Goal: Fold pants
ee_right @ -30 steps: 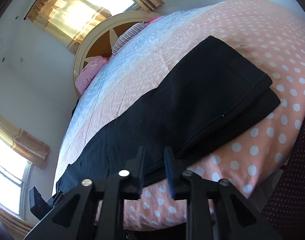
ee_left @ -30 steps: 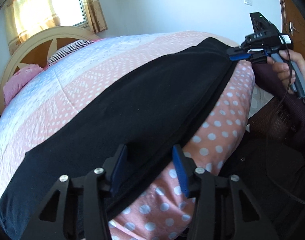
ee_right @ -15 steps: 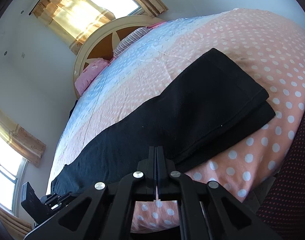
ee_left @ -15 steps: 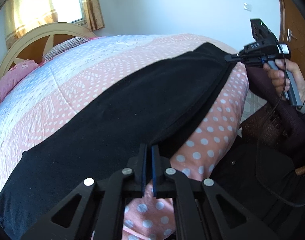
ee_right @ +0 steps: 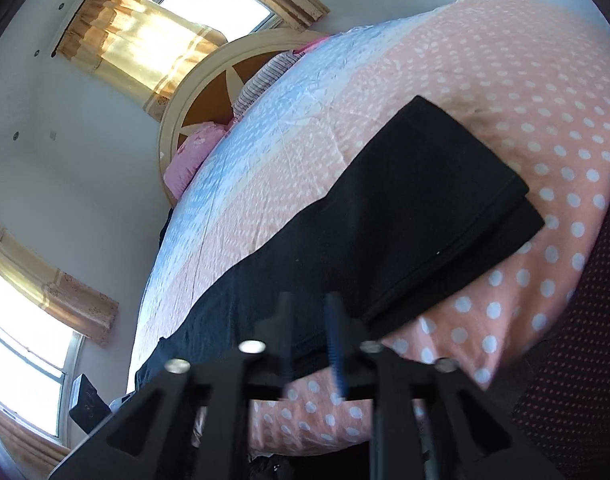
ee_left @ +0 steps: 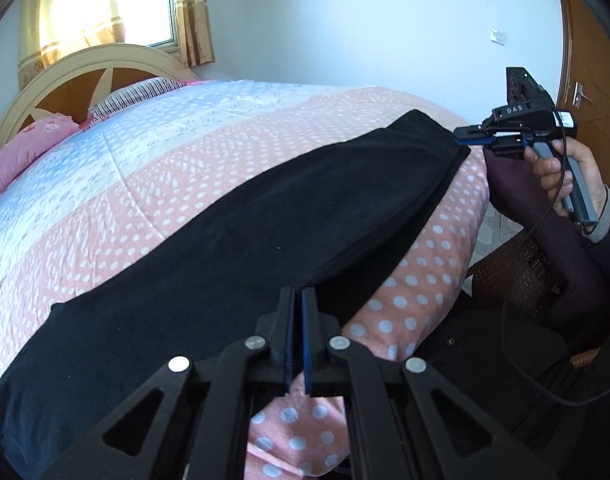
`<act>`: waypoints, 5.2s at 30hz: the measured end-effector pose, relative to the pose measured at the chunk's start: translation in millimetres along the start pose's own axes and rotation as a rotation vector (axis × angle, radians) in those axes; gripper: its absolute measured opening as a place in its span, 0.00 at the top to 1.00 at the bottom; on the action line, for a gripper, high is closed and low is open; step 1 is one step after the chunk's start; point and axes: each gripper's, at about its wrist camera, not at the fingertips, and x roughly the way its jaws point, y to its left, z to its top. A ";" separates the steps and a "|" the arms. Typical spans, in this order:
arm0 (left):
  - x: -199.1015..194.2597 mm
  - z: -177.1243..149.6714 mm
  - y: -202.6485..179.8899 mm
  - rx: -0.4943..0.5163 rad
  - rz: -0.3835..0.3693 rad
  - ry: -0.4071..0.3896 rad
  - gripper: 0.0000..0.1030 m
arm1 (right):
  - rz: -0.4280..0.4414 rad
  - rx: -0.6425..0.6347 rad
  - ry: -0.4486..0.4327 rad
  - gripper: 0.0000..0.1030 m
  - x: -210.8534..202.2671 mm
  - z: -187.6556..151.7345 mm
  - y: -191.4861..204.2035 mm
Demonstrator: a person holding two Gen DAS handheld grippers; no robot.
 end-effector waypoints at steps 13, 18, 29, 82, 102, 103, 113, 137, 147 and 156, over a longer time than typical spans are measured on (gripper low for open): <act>-6.2 2.6 6.8 -0.017 -0.010 -0.026 0.97 | 0.008 0.132 0.088 0.48 35.5 -10.1 -19.3; -10.5 3.8 10.0 -0.025 -0.008 -0.038 0.97 | -0.008 0.143 0.087 0.49 37.9 -10.1 -19.0; -16.4 1.7 12.8 -0.021 -0.017 -0.046 0.97 | -0.024 0.026 -0.033 0.98 10.7 -5.3 3.7; 15.1 4.9 33.5 -0.077 0.038 -0.007 0.48 | -0.353 0.117 -0.160 0.64 -36.5 30.1 -69.6; 28.8 -9.2 61.2 -0.190 0.004 0.042 0.38 | -0.358 0.026 -0.245 0.96 -51.5 38.6 -59.9; 28.7 -9.4 61.7 -0.189 0.003 0.042 0.38 | -0.372 0.031 -0.233 0.96 -49.7 38.7 -61.6; 22.6 -6.1 61.6 -0.191 0.014 0.034 0.38 | -0.512 0.045 -0.213 0.83 -37.8 40.0 -72.9; -21.5 -61.8 137.6 -0.313 0.275 0.087 0.32 | -0.343 -0.319 0.001 0.72 72.2 37.2 48.1; -39.5 -61.5 141.2 -0.312 0.294 0.006 0.28 | -0.059 -0.510 0.174 0.72 162.6 5.0 182.7; -39.6 -86.3 138.9 -0.289 0.257 0.062 0.19 | 0.120 -0.582 0.437 0.72 283.7 -58.3 300.0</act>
